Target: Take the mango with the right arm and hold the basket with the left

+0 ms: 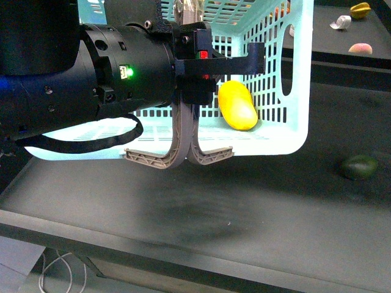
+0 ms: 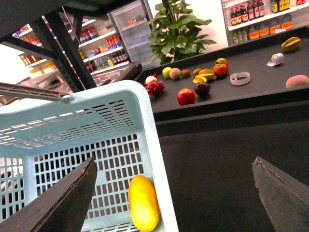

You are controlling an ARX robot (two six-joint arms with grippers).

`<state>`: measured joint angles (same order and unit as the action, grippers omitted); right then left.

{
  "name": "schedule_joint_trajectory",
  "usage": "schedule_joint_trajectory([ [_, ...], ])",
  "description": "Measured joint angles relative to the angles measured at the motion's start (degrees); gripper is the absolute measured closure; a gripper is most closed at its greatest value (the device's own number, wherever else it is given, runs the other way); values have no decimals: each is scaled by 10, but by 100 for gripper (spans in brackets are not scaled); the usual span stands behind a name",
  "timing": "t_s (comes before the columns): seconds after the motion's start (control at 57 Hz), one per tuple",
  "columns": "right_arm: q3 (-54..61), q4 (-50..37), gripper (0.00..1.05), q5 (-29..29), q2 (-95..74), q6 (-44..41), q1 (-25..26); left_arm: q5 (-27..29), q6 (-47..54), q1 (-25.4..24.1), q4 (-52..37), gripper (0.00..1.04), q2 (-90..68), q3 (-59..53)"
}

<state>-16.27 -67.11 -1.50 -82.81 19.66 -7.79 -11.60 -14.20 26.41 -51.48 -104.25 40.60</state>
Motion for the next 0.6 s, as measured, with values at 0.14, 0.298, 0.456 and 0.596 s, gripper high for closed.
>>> schedule_joint_trajectory([
  [0.14,63,30,8,-16,89,3,3,-1,0,0,0,101,0,0],
  [0.298,119,98,8,-38,203,5,2,0,0,0,0,101,0,0],
  [0.456,146,193,8,-59,328,12,2,1,0,0,0,101,0,0],
  [0.596,151,212,8,-60,374,16,2,1,0,0,0,101,0,0],
])
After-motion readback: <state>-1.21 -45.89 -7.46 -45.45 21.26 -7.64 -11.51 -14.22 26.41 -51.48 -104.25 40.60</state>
